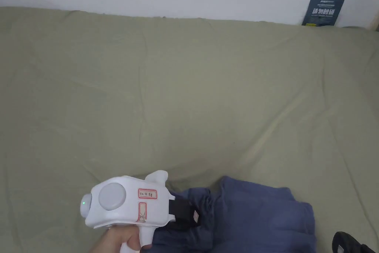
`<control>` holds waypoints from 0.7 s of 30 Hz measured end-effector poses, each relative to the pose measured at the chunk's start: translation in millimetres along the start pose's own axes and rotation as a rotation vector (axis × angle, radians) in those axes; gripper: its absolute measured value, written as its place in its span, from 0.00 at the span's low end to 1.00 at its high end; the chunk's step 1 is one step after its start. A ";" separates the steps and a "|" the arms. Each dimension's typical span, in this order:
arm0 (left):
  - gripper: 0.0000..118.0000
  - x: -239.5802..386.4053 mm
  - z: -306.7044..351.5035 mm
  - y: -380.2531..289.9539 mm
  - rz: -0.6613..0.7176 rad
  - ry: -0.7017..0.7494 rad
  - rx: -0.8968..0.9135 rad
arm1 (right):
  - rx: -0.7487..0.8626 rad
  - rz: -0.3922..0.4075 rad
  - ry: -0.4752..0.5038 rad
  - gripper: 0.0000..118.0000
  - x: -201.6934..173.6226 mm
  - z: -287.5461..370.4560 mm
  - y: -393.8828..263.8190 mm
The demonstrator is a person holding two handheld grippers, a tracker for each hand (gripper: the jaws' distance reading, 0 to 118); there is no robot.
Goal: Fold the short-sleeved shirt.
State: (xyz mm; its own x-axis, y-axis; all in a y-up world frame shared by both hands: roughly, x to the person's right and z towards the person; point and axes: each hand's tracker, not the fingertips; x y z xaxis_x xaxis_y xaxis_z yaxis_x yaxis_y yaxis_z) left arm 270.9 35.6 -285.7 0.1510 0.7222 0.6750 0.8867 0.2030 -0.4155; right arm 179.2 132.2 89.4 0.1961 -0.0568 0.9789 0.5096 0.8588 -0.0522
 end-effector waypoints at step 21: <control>0.96 -78.5 123.7 3.6 0.009 0.014 0.120 | -0.006 0.069 0.076 0.01 -38.8 -2.4 7.1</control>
State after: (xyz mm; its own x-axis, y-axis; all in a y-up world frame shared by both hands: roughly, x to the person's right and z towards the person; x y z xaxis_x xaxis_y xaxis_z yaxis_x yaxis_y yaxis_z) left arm 208.1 61.5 -415.7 0.1660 0.7151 0.6790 0.8269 0.2743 -0.4910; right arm 177.2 139.3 50.5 0.2936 -0.0356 0.9553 0.4973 0.8591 -0.1208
